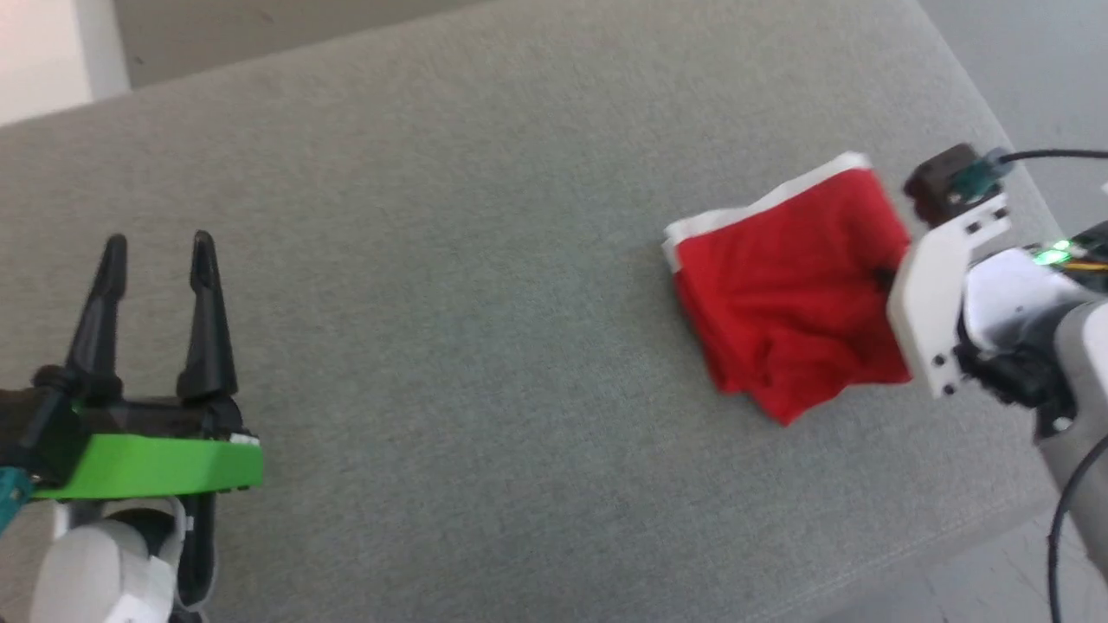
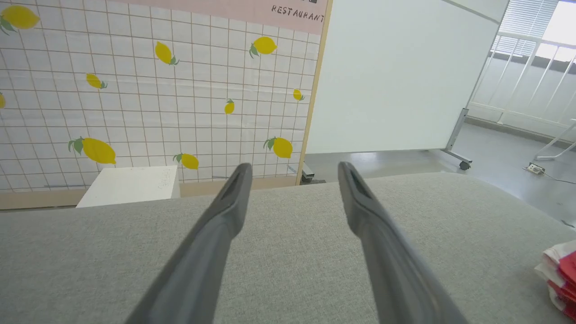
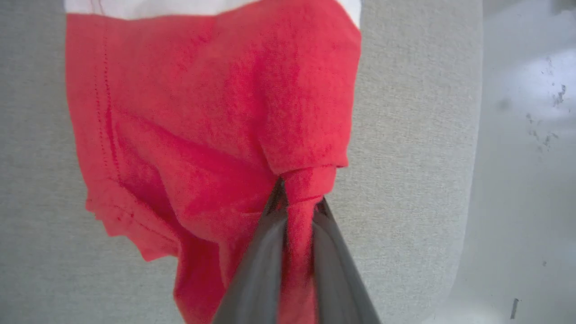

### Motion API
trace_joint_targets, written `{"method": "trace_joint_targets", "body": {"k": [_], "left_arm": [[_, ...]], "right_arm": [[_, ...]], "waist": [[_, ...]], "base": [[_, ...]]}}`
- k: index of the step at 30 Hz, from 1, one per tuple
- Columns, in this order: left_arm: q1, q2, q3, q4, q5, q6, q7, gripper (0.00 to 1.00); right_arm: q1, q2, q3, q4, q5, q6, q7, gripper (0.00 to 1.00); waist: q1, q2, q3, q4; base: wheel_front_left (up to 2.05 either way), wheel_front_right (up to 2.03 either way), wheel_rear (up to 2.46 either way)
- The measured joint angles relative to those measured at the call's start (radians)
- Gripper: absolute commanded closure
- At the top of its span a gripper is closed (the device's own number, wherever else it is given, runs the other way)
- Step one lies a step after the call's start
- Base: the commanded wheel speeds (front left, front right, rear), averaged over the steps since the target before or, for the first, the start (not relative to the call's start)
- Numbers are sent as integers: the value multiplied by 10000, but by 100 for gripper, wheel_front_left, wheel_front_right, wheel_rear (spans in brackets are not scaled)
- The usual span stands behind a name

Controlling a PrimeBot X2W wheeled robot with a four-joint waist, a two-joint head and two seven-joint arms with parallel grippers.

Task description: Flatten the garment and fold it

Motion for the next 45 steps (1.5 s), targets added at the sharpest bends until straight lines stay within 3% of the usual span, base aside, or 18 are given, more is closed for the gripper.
{"method": "trace_joint_targets", "body": {"k": [7, 18, 20, 27, 36, 40, 45], "left_arm": [[-8, 514, 322, -777, 0, 0, 472, 0], [100, 780, 612, -1448, -8, 59, 736, 0], [114, 807, 627, -1486, -17, 84, 740, 0], [201, 851, 579, -1289, -35, 102, 625, 0], [268, 303, 288, -245, -105, 290, -63, 0], [407, 59, 303, 207, -182, 479, -253, 0], [415, -188, 280, 650, -113, 838, -418, 0]], "right_arm": [[-533, -594, -838, 1028, -855, 2, -911, 100], [-1108, -493, -3960, 2299, -2491, 2, -2084, 100], [-1120, -447, -4274, 2274, -2842, 2, -2362, 0], [-1240, -182, -4997, 2100, -3563, 2, -3638, 0], [-1873, -67, -4017, 203, -2667, 2, -5885, 0], [-1834, 654, -3524, -721, -2094, 2, -6466, 0], [-897, 2098, -3204, -1421, -1795, 2, -7469, 0]], "waist": [[0, 0, 1330, -311], [1, 0, 2731, -158], [1, 0, 2801, -41], [1, 0, 2660, 175], [1, 0, 1438, 298], [1, 0, 669, 402], [0, 0, -307, 659]], "base": [[0, 0, 0], [0, 0, 0], [0, 0, 0], [0, 0, 0], [0, 0, 0], [0, 0, 0], [0, 0, 0]]}}
